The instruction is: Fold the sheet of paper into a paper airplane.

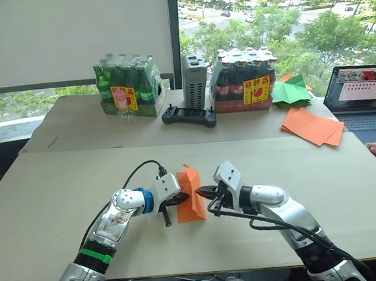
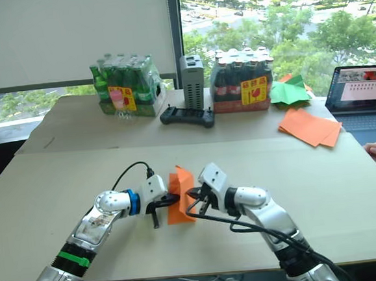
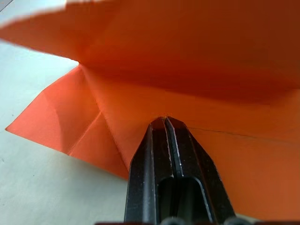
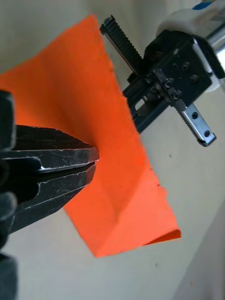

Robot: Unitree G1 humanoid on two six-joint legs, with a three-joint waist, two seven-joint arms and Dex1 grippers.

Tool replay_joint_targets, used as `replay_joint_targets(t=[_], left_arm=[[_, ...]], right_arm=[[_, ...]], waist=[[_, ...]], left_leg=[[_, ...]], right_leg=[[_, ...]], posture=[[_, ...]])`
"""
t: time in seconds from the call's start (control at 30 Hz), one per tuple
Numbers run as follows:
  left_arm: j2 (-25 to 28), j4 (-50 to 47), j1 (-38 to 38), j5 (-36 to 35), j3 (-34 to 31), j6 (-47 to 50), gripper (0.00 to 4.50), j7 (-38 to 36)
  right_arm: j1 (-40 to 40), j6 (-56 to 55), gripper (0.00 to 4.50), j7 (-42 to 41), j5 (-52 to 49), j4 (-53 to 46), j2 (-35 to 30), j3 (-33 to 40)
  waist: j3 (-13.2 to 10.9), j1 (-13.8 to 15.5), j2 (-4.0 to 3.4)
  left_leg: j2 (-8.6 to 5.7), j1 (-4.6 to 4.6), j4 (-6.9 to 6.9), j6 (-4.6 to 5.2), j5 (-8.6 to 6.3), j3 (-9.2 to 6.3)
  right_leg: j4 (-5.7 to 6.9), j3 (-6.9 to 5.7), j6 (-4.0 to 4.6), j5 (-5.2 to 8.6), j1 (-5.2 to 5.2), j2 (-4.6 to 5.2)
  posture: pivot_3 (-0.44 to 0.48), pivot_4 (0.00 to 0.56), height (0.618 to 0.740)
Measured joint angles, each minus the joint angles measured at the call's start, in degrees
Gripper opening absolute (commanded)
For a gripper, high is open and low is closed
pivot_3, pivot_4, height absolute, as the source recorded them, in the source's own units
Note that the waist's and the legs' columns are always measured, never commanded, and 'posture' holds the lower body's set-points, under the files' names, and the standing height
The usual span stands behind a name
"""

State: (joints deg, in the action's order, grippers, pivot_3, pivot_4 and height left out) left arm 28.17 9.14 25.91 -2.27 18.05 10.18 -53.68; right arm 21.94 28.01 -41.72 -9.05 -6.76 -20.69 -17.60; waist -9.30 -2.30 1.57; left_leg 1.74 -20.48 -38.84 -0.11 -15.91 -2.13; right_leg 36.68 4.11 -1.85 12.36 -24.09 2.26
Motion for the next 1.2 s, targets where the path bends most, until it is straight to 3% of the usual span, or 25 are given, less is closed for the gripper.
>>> replay_joint_targets(t=[0.17, 0.33, 0.47, 0.63, 0.87, 1.2], left_arm=[[0.5, -1.6, -0.8, 0.2, -0.4, 0.9, 0.00, 0.5], [4.3, -6.0, -1.8, -0.5, -1.9, 5.2, 0.00, -0.7], [6.2, -8.8, -0.4, -5.0, -7.3, 11.4, 0.00, -1.7], [4.7, -11.7, 4.7, -11.9, -11.8, 15.6, 0.00, -3.4], [-0.1, -6.0, 2.4, -12.5, -7.9, 14.4, 0.00, -4.0], [1.0, 0.9, 0.2, -6.4, -4.0, 6.3, 0.00, -5.2]], right_arm=[[2.0, -0.4, 0.05, 1.8, 3.1, 6.1, 2.6, -2.0], [2.2, -1.7, 0.05, 1.8, 3.9, 7.2, 3.2, -2.2], [2.2, -2.0, 0.05, 1.6, 4.3, 7.4, 3.2, -2.2], [2.7, -2.5, 0.05, 1.2, 4.5, 8.1, 3.5, -2.2], [2.8, -2.6, 0.05, 1.1, 4.6, 8.3, 3.7, -2.2], [2.8, -1.4, 0.05, 0.9, 4.6, 7.3, 3.3, -1.9]], waist=[[0.0, -0.1, -0.01], [0.0, -0.5, -0.01], [0.0, -0.4, 0.00], [0.0, -0.4, 0.00], [0.0, -0.5, 0.00], [0.0, -0.3, 0.00]], left_leg=[[0.00, 0.00, 0.03, 0.00, 0.00, -0.01], [0.02, 0.00, 0.06, 0.00, 0.00, -0.01], [0.04, -0.07, 0.04, 0.00, 0.00, -0.04], [0.03, -0.09, 0.05, 0.00, 0.00, -0.02], [0.03, -0.07, 0.06, 0.01, 0.00, -0.03], [0.02, -0.14, 0.05, 0.00, -0.01, -0.04]], right_leg=[[0.02, 0.00, 0.00, 0.00, -0.04, 0.00], [0.05, 0.00, 0.01, 0.00, -0.08, -0.02], [0.04, -0.03, 0.00, 0.01, -0.14, -0.03], [-0.01, -0.03, 0.00, 0.00, -0.12, -0.02], [0.00, -0.03, 0.01, 0.00, -0.13, -0.02], [-0.02, -0.04, 0.01, 0.00, -0.15, -0.02]], posture=[[0.000, 0.150, 0.733], [0.000, 0.150, 0.733], [0.000, 0.150, 0.733], [0.000, 0.150, 0.733], [0.000, 0.150, 0.733], [0.000, 0.150, 0.733]])
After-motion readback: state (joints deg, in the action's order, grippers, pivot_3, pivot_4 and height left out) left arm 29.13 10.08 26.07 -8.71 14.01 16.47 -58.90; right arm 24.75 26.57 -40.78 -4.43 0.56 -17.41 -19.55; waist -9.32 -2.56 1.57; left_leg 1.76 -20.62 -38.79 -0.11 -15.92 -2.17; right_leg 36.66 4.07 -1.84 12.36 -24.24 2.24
